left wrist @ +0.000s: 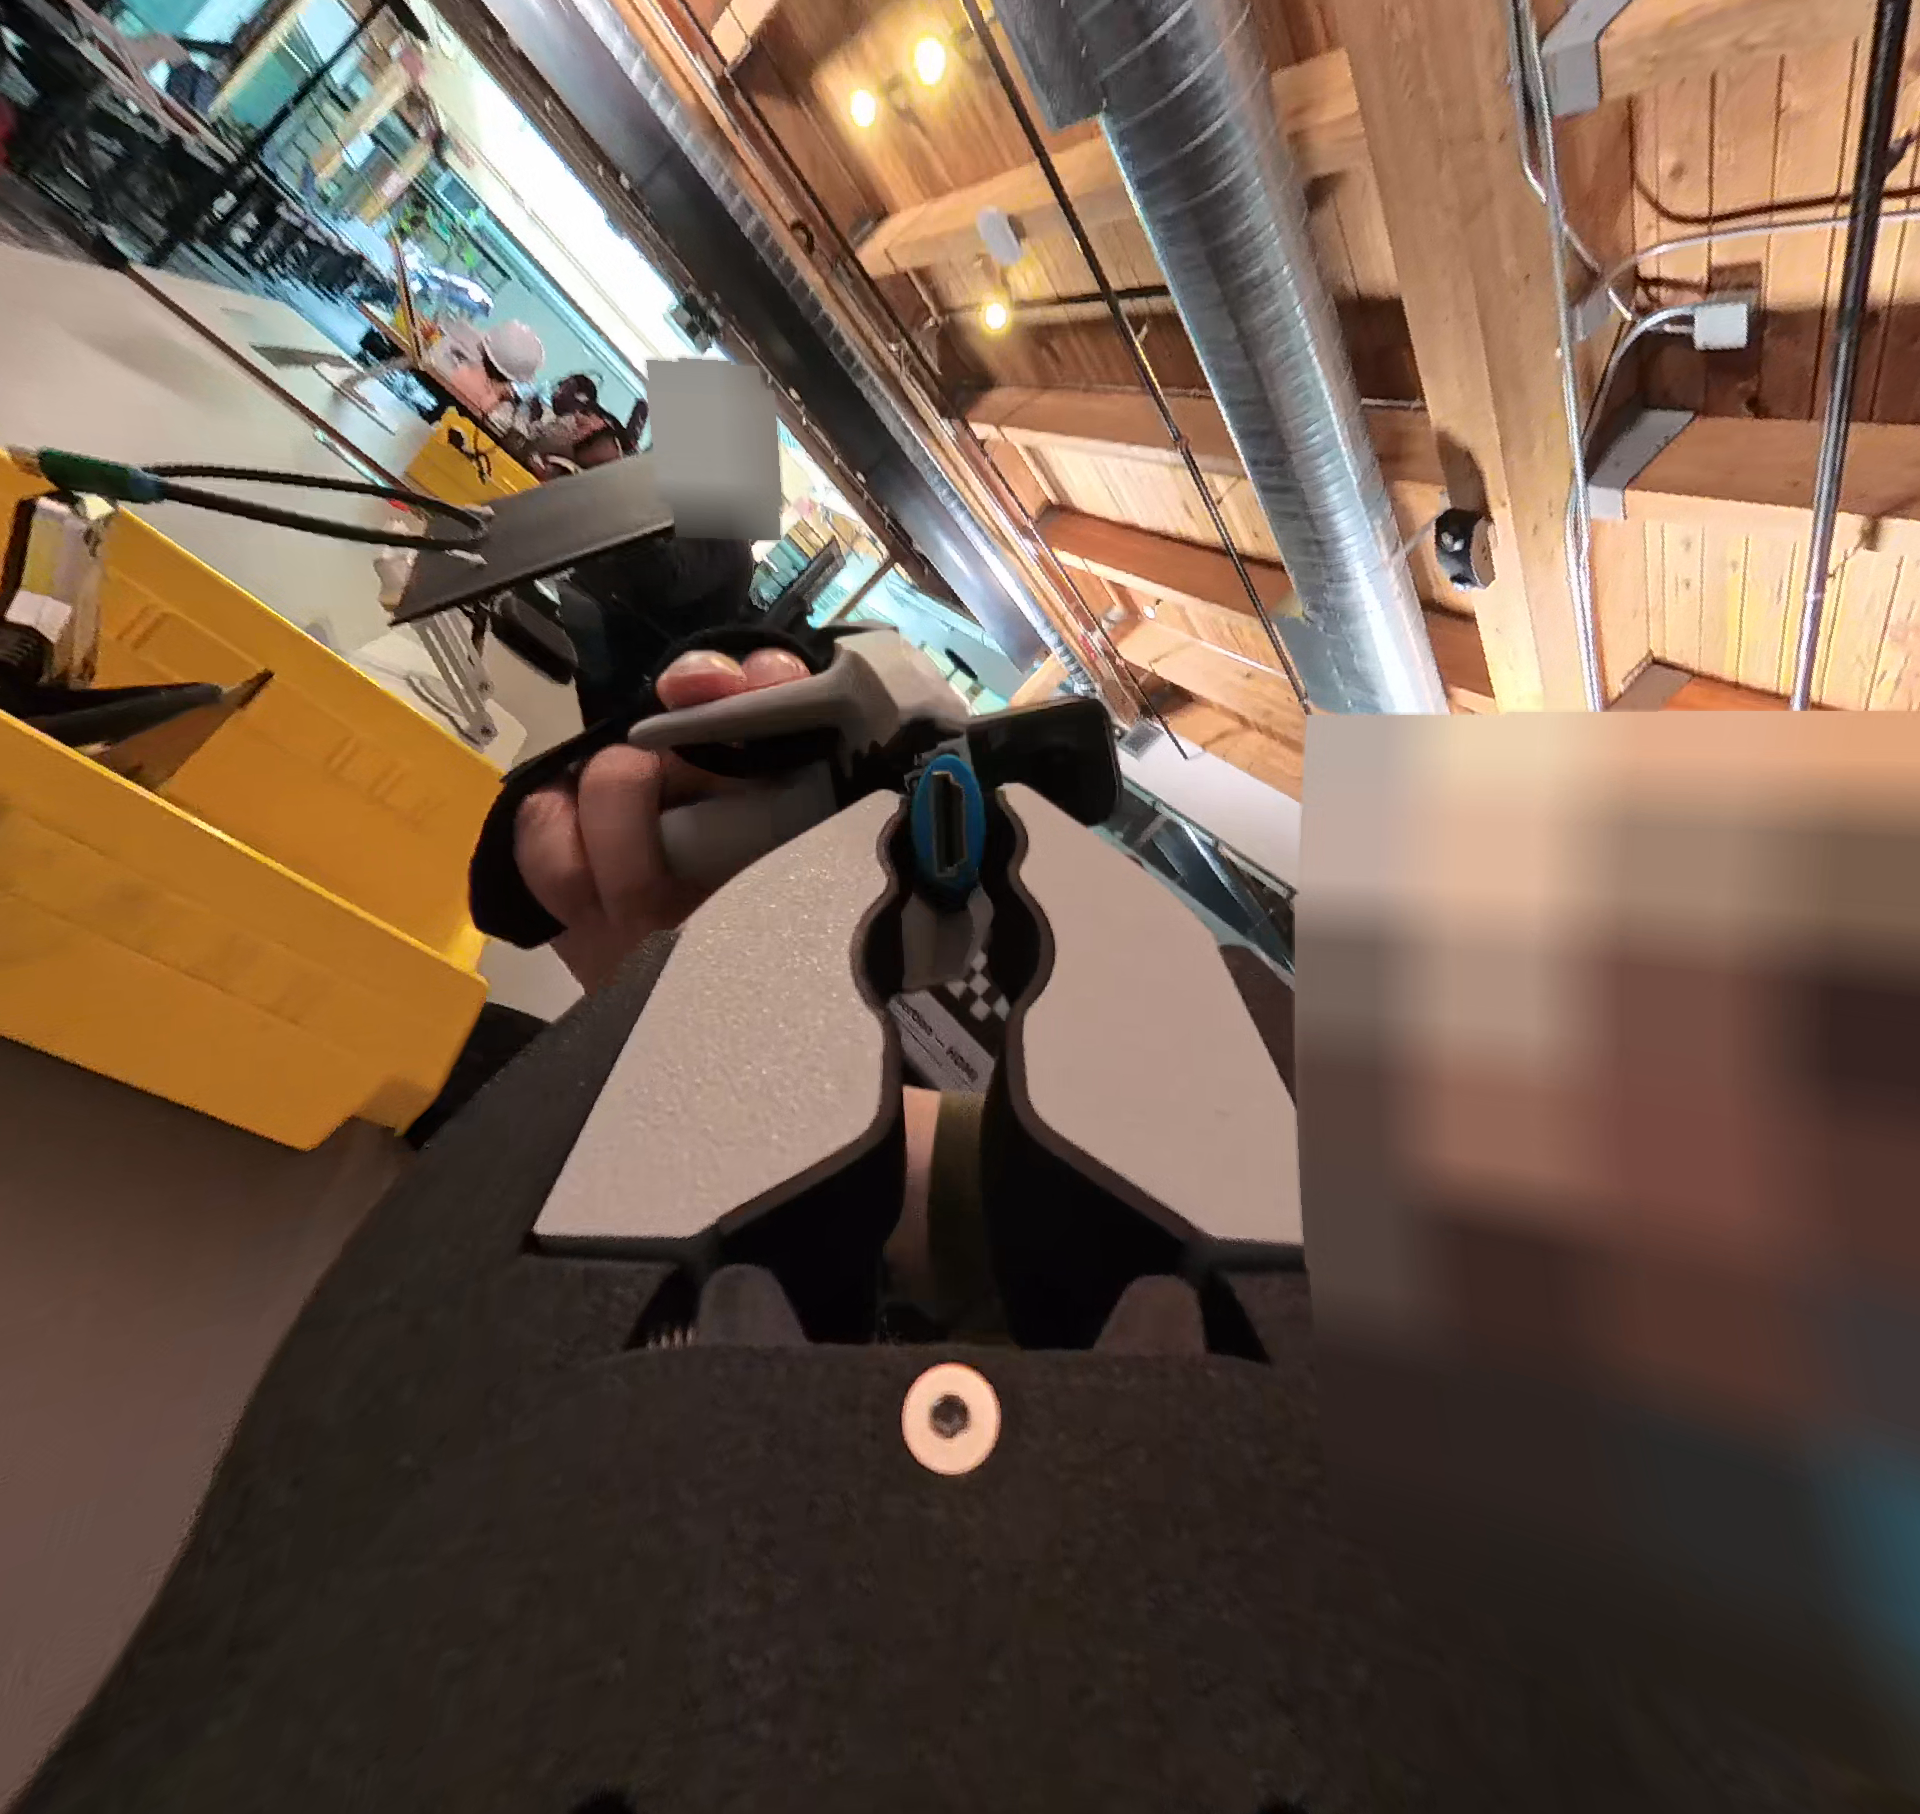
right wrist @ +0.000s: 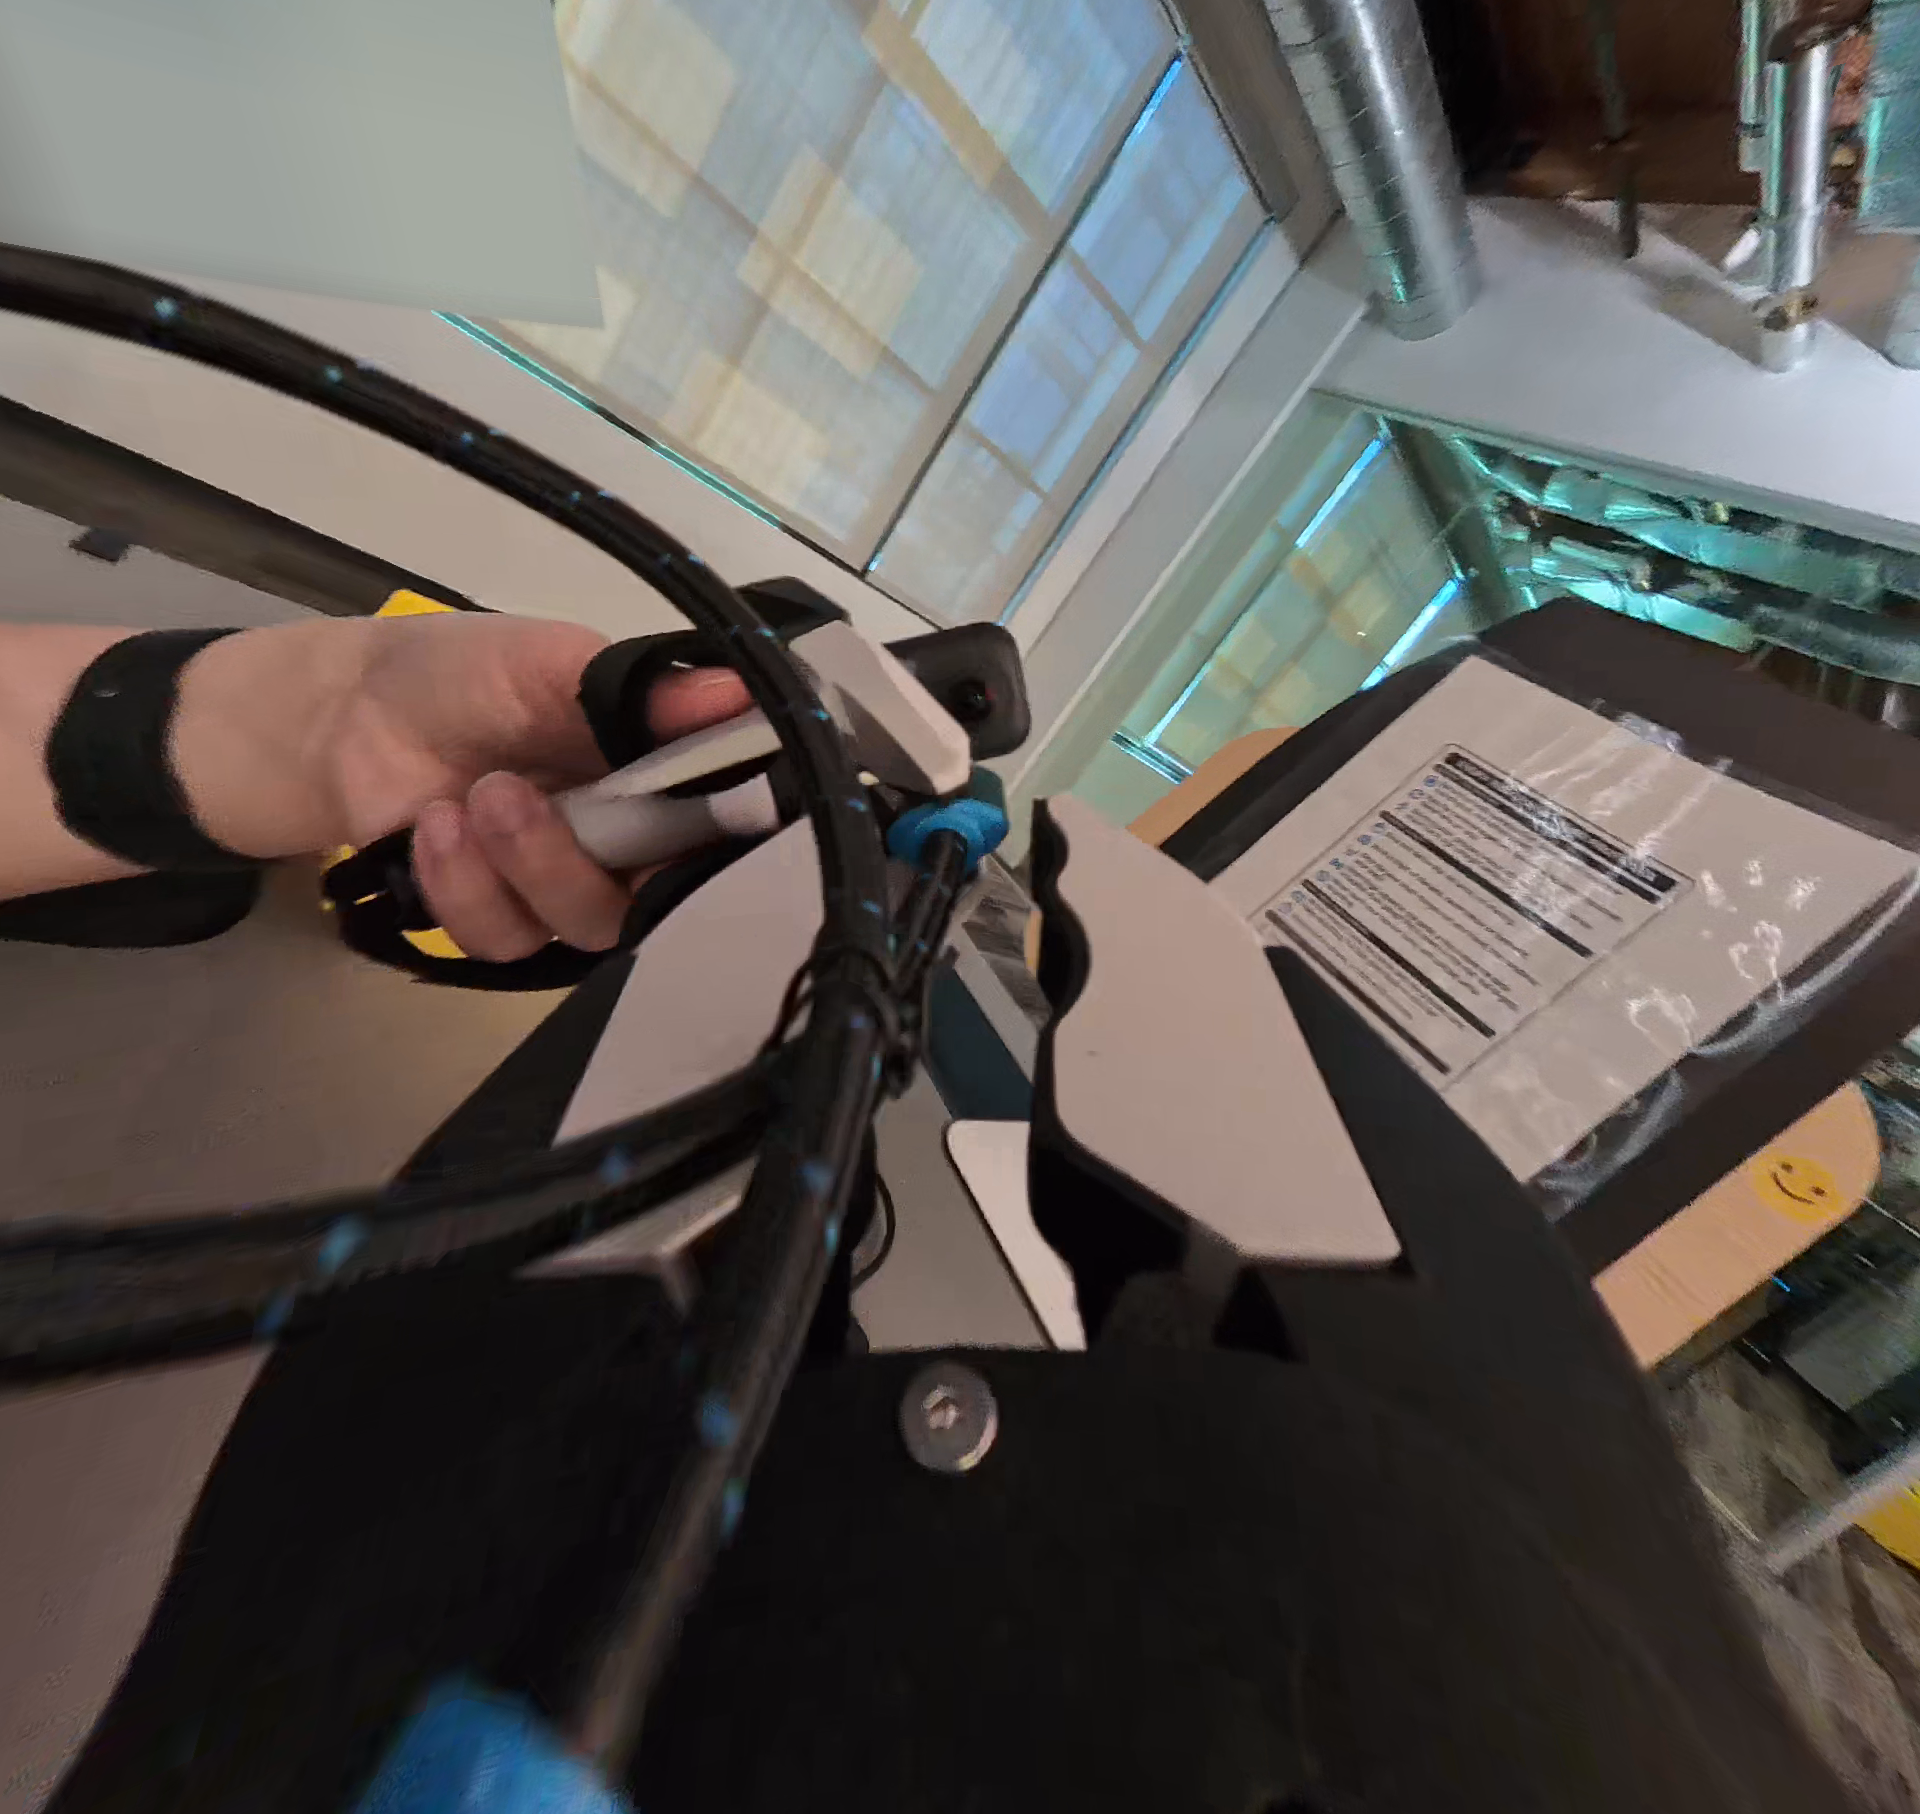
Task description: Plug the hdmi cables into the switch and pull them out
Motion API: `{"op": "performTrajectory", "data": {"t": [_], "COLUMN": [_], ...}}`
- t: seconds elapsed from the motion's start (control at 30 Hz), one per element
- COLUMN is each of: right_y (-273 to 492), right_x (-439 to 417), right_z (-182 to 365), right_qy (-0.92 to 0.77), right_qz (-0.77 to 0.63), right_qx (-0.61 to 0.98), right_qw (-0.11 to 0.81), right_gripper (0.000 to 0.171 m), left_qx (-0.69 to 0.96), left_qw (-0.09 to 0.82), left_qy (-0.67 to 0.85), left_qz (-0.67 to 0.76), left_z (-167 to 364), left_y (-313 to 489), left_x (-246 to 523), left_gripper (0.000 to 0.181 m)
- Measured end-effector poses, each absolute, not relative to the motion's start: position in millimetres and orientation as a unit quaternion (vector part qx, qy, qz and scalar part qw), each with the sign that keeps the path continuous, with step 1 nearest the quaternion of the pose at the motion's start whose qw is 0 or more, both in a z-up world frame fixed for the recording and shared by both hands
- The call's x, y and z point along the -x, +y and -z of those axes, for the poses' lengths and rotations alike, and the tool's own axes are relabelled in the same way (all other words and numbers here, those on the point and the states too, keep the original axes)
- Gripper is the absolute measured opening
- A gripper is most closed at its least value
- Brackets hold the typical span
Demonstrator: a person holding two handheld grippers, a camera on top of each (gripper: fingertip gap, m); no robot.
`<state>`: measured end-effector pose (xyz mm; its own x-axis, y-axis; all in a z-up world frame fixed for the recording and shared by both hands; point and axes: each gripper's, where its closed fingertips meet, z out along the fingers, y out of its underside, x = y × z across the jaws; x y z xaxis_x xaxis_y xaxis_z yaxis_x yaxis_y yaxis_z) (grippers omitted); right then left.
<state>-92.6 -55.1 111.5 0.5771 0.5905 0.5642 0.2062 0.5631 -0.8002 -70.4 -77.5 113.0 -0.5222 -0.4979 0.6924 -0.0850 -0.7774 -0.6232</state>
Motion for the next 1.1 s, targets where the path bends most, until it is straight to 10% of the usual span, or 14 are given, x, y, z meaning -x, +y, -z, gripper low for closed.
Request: {"op": "performTrajectory", "data": {"t": [1.1], "right_y": [-1], "right_x": [54], "right_z": [-98], "right_qy": [-0.286], "right_qz": [0.040], "right_qx": [0.573], "right_qw": [0.767], "right_gripper": [0.021], "left_qx": [0.556], "left_qw": [0.270], "left_qy": [0.185], "left_qz": [0.764], "left_z": [-99], "left_y": [-4], "left_x": [83], "left_gripper": [0.020]}}
